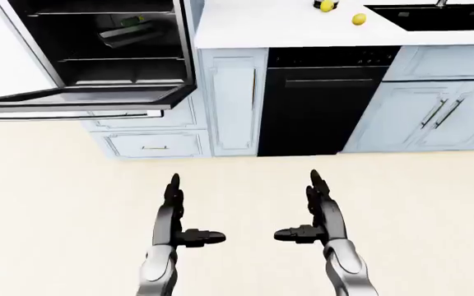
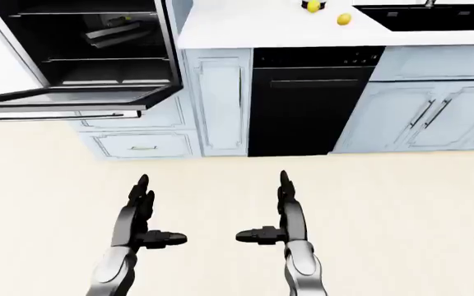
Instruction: Close the oven door.
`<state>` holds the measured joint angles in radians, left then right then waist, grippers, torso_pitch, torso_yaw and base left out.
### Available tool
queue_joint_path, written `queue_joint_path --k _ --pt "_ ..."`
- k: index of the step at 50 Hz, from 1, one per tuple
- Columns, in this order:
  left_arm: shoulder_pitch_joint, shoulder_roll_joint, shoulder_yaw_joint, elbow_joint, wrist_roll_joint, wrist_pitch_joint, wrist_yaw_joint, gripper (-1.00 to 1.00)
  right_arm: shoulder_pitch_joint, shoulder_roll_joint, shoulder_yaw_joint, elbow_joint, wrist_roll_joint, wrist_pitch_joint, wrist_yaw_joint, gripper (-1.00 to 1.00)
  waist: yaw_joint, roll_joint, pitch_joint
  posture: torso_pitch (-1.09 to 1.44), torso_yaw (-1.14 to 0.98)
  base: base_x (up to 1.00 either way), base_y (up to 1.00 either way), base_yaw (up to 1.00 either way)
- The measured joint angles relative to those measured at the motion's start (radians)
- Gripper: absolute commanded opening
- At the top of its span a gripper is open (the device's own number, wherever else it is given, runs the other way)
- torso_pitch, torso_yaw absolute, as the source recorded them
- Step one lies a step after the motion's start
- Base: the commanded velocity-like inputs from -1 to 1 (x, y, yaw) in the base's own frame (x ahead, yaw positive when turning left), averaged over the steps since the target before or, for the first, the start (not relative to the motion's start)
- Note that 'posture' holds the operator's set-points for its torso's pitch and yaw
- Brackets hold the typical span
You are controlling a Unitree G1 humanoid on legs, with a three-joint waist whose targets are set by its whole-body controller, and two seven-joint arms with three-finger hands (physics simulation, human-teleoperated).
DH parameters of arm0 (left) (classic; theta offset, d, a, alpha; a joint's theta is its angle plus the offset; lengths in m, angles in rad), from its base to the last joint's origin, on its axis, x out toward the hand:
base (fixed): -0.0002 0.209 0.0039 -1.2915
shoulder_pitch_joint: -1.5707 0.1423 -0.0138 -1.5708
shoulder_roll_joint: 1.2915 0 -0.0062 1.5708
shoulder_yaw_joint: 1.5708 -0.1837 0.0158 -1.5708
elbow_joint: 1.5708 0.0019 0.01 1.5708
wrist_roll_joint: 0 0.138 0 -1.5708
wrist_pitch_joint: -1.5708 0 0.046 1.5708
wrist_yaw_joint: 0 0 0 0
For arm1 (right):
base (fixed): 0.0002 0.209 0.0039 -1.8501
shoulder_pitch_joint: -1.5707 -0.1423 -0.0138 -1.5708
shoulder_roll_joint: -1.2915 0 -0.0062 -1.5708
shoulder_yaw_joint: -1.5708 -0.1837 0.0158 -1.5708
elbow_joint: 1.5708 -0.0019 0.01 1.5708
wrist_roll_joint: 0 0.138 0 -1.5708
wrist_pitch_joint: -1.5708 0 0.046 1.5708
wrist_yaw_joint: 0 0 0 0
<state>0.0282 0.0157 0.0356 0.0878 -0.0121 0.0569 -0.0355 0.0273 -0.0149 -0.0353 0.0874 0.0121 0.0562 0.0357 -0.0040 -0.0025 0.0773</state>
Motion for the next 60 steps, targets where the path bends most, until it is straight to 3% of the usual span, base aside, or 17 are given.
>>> queue_joint_path --k 1,3,5,7,16,20,23,29,33,39,44,48,52,54,60 --pt "0.001 0.0 0.002 -0.019 -0.004 -0.001 -0.001 1.0 -0.001 -0.001 0.0 -0.015 0.001 -0.001 0.0 1.0 -0.001 -0.004 -0.01 0.0 0.0 0.0 0.0 0.0" --pt "-0.019 0.001 0.009 -0.064 -0.014 -0.022 -0.001 1.0 -0.019 -0.004 -0.006 -0.056 0.001 -0.022 -0.004 1.0 0.006 -0.004 -0.06 0.0 0.0 0.0 0.0 0.0" --pt "-0.025 0.001 0.012 -0.062 -0.023 -0.044 -0.003 1.0 -0.023 -0.001 -0.004 -0.054 0.0 -0.041 -0.007 1.0 0.008 -0.01 -0.042 0.0 0.0 0.0 0.0 0.0" --pt "-0.012 0.001 0.011 -0.049 -0.028 -0.043 -0.004 1.0 -0.01 -0.002 -0.001 -0.043 -0.001 -0.04 -0.005 1.0 0.008 -0.009 -0.054 0.0 0.0 0.0 0.0 0.0" --pt "-0.007 0.0 0.022 -0.05 -0.057 -0.023 -0.016 1.0 -0.007 -0.002 -0.005 -0.037 0.007 -0.018 0.0 1.0 0.007 -0.004 -0.061 0.0 0.0 0.0 0.0 0.0" --pt "-0.01 0.019 0.071 -0.083 -0.124 -0.028 -0.032 1.0 -0.013 -0.019 -0.021 -0.057 0.017 -0.037 0.01 1.0 0.007 -0.004 -0.069 0.0 0.0 0.0 0.0 0.0" --pt "-0.001 0.047 0.104 -0.107 -0.126 -0.04 -0.042 1.0 -0.028 -0.042 -0.06 -0.032 0.014 -0.074 0.024 1.0 0.007 -0.003 -0.073 0.0 0.0 0.0 0.0 0.0" --pt "0.015 0.073 0.219 -0.05 -0.17 -0.139 -0.069 1.0 -0.027 -0.078 -0.125 0.103 -0.006 -0.188 0.047 1.0 0.006 -0.001 -0.071 0.0 0.0 0.0 0.0 0.0" --pt "0.033 0.088 0.24 0.048 -0.16 -0.253 -0.097 1.0 -0.002 -0.086 -0.146 0.138 0.01 -0.212 0.07 1.0 0.007 0.001 -0.06 0.0 0.0 0.0 0.0 0.0" --pt "0.063 0.069 0.207 0.251 -0.187 -0.428 -0.207 1.0 0.01 -0.086 -0.168 0.196 0.032 -0.289 0.1 1.0 0.008 -0.003 -0.053 0.0 0.0 0.0 0.0 0.0" --pt "0.045 0.08 0.212 0.447 -0.248 -0.513 -0.281 1.0 -0.034 -0.118 -0.187 0.499 0.058 -0.456 0.106 1.0 0.006 -0.008 -0.051 0.0 0.0 0.0 0.0 0.0" --pt "-0.028 0.096 0.23 0.759 -0.324 -0.694 -0.349 1.0 -0.093 -0.163 -0.203 0.808 0.096 -0.597 0.119 1.0 0.004 -0.006 -0.045 0.0 0.0 0.0 0.0 0.0" --pt "-0.098 0.119 0.231 1.052 -0.403 -0.839 -0.413 1.0 -0.149 -0.192 -0.181 1.083 0.109 -0.766 0.121 1.0 0.001 -0.008 -0.042 0.0 0.0 0.0 0.0 0.0" --pt "-0.124 0.138 0.216 1.173 -0.41 -0.886 -0.405 1.0 -0.17 -0.202 -0.155 1.181 0.094 -0.814 0.096 1.0 0.0 -0.009 -0.044 0.0 0.0 0.0 0.0 0.0" --pt "-0.122 0.15 0.224 1.261 -0.447 -0.903 -0.397 1.0 -0.168 -0.204 -0.126 1.239 0.059 -0.833 0.061 1.0 0.001 -0.011 -0.046 0.0 0.0 0.0 0.0 0.0"
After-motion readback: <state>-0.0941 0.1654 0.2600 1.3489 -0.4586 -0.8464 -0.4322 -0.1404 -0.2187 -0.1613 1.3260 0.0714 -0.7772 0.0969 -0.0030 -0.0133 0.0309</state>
